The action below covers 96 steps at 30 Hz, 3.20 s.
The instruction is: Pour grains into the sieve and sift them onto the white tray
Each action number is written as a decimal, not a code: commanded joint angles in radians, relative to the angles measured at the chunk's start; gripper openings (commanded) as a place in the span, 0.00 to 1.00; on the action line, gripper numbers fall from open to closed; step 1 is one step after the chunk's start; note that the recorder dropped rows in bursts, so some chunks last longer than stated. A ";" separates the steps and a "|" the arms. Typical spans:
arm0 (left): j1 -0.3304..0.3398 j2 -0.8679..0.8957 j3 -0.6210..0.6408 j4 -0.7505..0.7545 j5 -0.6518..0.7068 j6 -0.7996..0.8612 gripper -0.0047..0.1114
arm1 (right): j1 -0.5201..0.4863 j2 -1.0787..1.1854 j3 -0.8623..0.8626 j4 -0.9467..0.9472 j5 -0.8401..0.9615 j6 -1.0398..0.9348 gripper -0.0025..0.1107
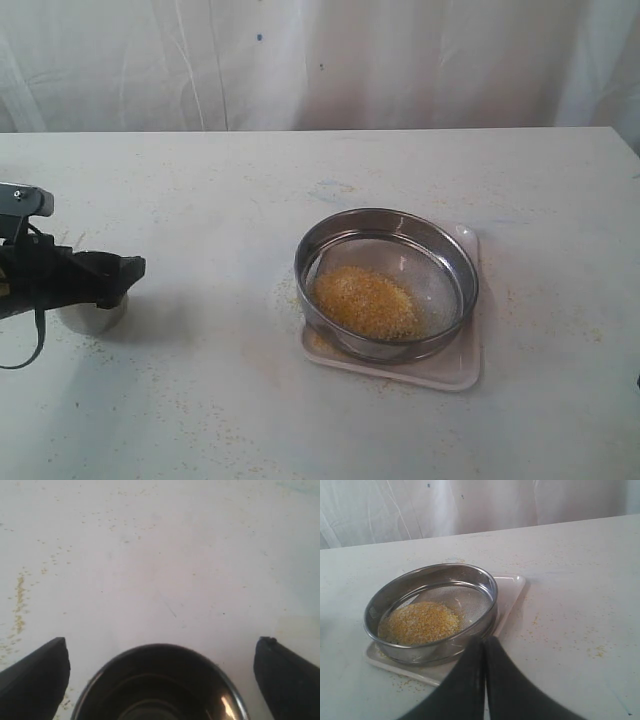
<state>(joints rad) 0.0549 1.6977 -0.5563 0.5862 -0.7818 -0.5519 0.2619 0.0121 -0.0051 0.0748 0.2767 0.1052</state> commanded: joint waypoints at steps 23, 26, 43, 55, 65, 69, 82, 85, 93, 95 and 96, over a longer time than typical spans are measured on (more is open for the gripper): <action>0.003 -0.802 0.281 0.451 -0.159 -0.382 0.04 | 0.005 -0.003 0.005 0.003 -0.010 0.002 0.02; 0.003 -0.845 0.281 0.457 -0.232 -0.445 0.04 | 0.005 -0.003 0.005 0.003 -0.010 0.002 0.02; 0.003 -0.873 0.281 0.392 -0.412 -0.444 0.04 | 0.005 -0.003 0.005 0.003 -0.010 0.002 0.02; -0.085 -1.137 0.281 0.306 -0.019 -0.588 0.04 | 0.005 -0.003 0.005 0.003 -0.008 0.002 0.02; -0.289 -1.396 0.305 0.304 0.574 -0.698 0.04 | 0.005 -0.003 0.005 0.003 -0.008 0.002 0.02; -0.287 -1.419 0.346 0.304 0.568 -0.771 0.04 | 0.005 -0.003 0.005 0.003 -0.008 0.002 0.02; -0.290 -1.419 0.360 -0.114 0.322 -0.010 0.04 | 0.005 -0.003 0.005 0.003 -0.008 0.002 0.02; -0.323 -1.419 0.368 -0.375 0.313 0.268 0.04 | 0.005 -0.003 0.005 0.003 -0.008 0.002 0.02; -0.382 -1.510 0.368 -0.438 0.768 0.334 0.04 | 0.005 -0.003 0.005 0.003 -0.010 0.002 0.02; -0.380 -1.546 0.368 -0.470 0.829 0.380 0.04 | 0.005 -0.003 0.005 0.003 -0.010 0.002 0.02; -0.377 -1.561 0.368 -0.486 0.853 0.405 0.04 | 0.005 -0.003 0.005 0.003 -0.010 0.002 0.02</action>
<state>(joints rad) -0.3170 0.1815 -0.1962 0.1483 -0.0220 -0.2021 0.2619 0.0121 -0.0051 0.0748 0.2767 0.1052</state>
